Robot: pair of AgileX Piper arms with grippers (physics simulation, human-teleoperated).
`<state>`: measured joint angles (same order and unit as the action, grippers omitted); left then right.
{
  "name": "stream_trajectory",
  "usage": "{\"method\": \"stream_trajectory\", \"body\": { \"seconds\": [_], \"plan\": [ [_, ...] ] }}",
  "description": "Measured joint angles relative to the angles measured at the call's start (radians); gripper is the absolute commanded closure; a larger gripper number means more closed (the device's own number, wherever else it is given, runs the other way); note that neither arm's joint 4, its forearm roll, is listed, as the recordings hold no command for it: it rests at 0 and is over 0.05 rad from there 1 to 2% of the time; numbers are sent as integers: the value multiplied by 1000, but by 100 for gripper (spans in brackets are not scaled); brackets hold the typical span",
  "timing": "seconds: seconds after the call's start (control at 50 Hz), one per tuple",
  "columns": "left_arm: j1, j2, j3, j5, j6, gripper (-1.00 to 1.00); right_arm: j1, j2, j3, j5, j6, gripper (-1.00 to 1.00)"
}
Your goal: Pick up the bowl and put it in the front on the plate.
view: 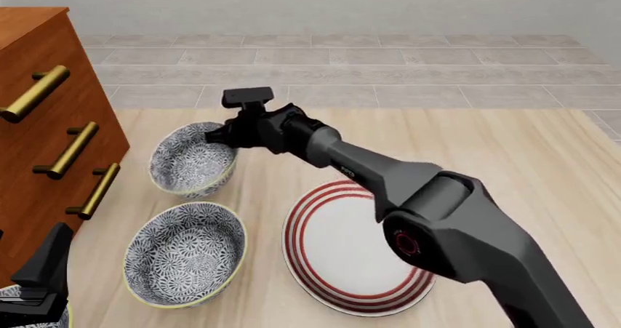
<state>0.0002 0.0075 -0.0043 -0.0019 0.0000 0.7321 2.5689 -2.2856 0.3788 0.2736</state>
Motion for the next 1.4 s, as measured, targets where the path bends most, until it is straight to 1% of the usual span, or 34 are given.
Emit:
{"method": "stream_trajectory", "body": {
  "seconds": [0.36,0.6,1.2,1.4],
  "plan": [
    [0,0,0,0,0,-100,-9,-146,177,-65,-24,100],
    [0,0,0,0,0,-100,-9,-235,274,-97,-36,100],
    [0,0,0,0,0,-100,-7,-451,548,-200,-24,100],
    [0,0,0,0,0,-100,-14,-517,624,-215,-30,100]
  ]
}}
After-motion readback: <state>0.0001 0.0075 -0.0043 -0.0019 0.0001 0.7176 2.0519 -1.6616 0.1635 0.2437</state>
